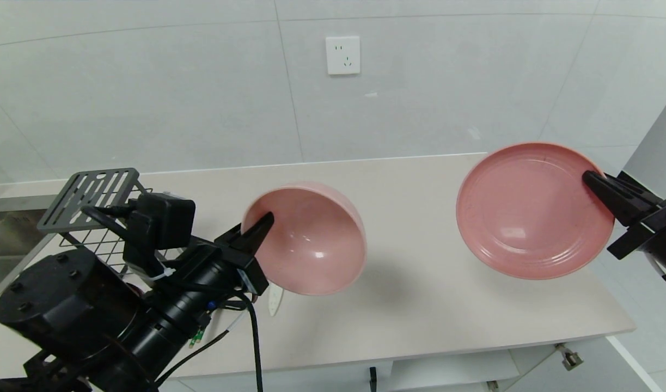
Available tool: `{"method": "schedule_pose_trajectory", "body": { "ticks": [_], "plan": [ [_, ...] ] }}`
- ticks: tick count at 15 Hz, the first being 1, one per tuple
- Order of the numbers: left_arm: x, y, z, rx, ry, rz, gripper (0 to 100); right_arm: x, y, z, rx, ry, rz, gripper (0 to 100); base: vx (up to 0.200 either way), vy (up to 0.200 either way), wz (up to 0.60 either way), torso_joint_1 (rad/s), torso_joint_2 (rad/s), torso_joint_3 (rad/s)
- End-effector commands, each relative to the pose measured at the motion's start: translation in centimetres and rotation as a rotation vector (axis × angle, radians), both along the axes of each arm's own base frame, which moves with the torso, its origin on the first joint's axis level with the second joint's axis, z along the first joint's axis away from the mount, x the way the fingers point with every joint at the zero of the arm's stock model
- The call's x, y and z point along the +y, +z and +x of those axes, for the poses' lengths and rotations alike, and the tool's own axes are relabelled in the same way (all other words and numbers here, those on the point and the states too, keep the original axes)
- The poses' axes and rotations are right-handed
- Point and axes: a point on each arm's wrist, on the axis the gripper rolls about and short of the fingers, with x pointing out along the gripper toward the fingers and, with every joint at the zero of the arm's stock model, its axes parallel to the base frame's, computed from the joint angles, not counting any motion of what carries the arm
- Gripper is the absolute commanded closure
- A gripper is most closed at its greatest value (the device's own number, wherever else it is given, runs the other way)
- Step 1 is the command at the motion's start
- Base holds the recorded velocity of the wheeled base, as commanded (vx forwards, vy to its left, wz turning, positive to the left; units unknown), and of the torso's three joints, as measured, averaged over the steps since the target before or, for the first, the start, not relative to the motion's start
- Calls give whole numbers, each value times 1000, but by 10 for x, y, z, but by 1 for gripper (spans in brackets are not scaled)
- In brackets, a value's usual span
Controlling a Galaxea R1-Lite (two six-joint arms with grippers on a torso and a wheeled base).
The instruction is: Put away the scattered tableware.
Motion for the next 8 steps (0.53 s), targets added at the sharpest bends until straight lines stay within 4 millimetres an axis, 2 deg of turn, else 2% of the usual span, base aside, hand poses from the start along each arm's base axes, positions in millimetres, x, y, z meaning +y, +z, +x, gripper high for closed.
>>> {"method": "schedule_pose_trajectory", "body": {
  "ticks": [1,2,8],
  "plan": [
    [-2,2,-6,-8,-22,-5,100,0,2,-2,-13,1,1,100,0,0,0,0,0,0],
    [-2,0,-5,0,-22,0,100,0,2,-2,-12,1,1,100,0,0,0,0,0,0],
    [-3,-4,-9,19,-30,11,100,0,1,-3,-20,-8,-27,100,-200,0,0,6,2,4]
  ]
}}
